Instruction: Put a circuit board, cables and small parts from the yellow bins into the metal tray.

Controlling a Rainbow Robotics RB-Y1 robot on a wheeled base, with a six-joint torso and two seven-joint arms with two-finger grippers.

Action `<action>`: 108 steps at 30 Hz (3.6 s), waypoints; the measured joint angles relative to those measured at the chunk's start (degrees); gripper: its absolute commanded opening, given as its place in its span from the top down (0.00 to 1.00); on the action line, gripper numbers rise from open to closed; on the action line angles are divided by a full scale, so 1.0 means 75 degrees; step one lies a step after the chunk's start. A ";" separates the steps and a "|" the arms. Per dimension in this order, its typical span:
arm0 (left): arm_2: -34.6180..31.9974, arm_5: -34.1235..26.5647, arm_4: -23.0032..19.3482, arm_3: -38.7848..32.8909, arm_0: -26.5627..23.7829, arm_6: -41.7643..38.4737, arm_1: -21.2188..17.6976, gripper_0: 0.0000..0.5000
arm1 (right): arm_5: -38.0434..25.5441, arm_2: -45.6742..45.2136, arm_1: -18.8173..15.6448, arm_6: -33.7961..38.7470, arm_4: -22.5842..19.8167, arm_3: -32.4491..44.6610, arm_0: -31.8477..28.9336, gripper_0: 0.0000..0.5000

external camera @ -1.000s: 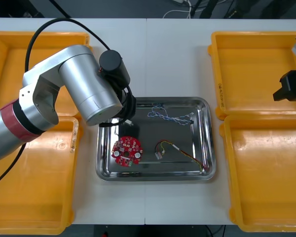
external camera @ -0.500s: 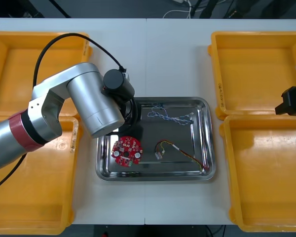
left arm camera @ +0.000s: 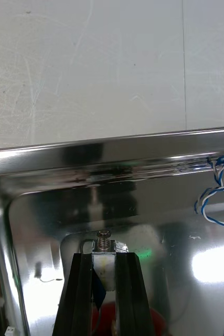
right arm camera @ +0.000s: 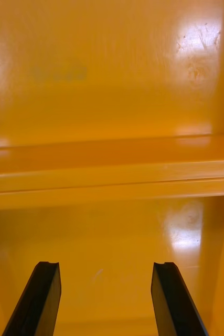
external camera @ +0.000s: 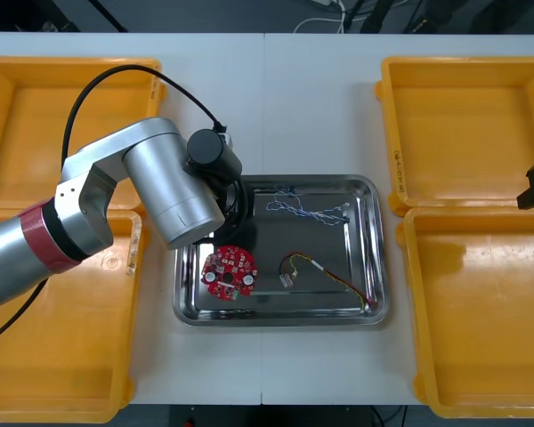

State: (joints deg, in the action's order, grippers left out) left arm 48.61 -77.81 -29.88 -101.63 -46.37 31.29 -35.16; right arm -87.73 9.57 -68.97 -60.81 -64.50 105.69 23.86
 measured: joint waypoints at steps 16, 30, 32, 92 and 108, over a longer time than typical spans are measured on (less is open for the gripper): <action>0.0000 0.0052 0.0126 0.0002 0.0000 -0.0306 0.0009 0.00 | -0.0161 -0.0548 -0.0018 0.0000 -0.0167 0.0014 -0.0396 0.00; -0.0075 -0.0180 -0.0027 -0.0059 0.0000 -0.0308 -0.0020 0.00 | -0.0229 -0.1018 0.0351 -0.0010 0.0496 0.0096 -0.0744 0.00; -0.0214 -0.0445 -0.0282 -0.0136 0.0000 -0.0308 -0.0050 0.00 | -0.0392 -0.1163 0.0584 -0.0032 0.0699 0.0110 -0.0761 0.00; -0.7085 -0.4232 -0.3575 -0.1926 0.2482 0.4073 -0.2210 0.00 | -0.1125 -0.1828 0.1781 -0.0942 0.1269 0.0322 -0.1112 0.00; -0.8016 -0.4223 -0.2955 -0.2272 0.4030 0.4078 -0.2210 0.00 | -0.1127 -0.1828 0.1781 -0.1306 0.1227 0.0442 -0.1117 0.00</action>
State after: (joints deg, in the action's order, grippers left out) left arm -11.51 -109.48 -52.04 -118.67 -16.14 61.87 -51.74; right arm -96.18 -4.14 -55.61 -70.60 -55.30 109.00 15.48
